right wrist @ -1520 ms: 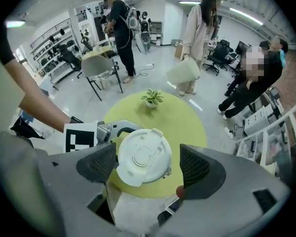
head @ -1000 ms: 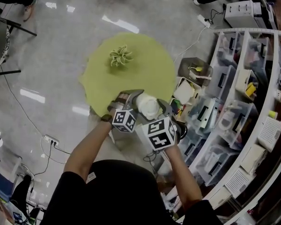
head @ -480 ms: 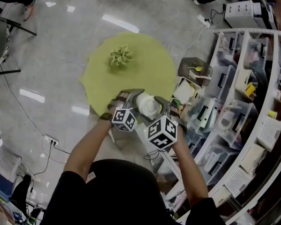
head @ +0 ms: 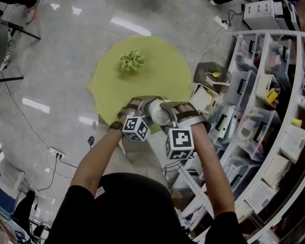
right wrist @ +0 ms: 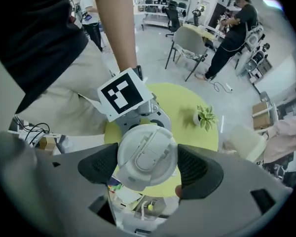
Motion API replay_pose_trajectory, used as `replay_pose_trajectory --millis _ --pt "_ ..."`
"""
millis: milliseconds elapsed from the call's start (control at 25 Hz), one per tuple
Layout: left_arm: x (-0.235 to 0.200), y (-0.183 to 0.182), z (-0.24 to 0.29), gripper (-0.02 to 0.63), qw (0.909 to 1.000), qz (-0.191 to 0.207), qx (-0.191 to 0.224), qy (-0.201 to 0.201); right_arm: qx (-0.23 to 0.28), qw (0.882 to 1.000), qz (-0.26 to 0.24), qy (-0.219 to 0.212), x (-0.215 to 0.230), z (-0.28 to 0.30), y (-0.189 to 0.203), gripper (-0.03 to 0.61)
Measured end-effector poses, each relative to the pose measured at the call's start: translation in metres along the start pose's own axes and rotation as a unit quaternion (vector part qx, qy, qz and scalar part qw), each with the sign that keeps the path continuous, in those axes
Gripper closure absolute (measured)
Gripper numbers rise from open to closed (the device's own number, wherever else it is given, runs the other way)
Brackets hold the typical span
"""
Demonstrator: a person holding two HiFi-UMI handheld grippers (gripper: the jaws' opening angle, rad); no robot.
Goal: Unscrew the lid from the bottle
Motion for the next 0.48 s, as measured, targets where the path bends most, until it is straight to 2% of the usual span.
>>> replay_pose_trajectory --millis 40,120,160,240,280,360,480 --pt "0.000 0.000 0.000 0.215 1.0000 -0.001 0.000 0.000 -0.006 1.000 0.003 0.001 0.000 0.002 0.000 0.201" --pt "0.000 0.001 0.001 0.215 1.0000 -0.002 -0.001 0.001 -0.012 0.999 0.041 0.006 0.000 0.005 0.001 0.180" --pt "0.000 0.002 0.001 0.215 1.0000 -0.003 -0.002 0.002 -0.008 0.997 0.071 0.007 0.000 0.005 0.001 0.117" --pt "0.000 0.001 0.001 0.214 1.0000 -0.003 -0.003 0.002 0.020 0.989 0.146 0.011 0.004 -0.003 -0.001 0.083" --pt "0.000 0.001 0.001 0.215 1.0000 -0.003 -0.004 0.003 0.039 0.981 0.189 0.020 0.007 -0.009 -0.002 0.081" --pt "0.000 0.001 0.000 0.215 1.0000 -0.004 -0.005 0.004 0.075 0.957 0.275 0.047 0.016 -0.023 -0.004 0.081" --pt "0.000 0.000 0.000 0.215 1.0000 -0.006 -0.005 0.005 0.113 0.911 0.392 0.067 0.021 -0.037 -0.005 0.104"
Point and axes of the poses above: the fingertips, and each gripper's own axes: z forward along the fingers, x to its right, y out of its underside, the point moved 3 cm from there along -z, backward along the fingers, and after that the axes turned 14 degrees about z, right-handed, at the moved point
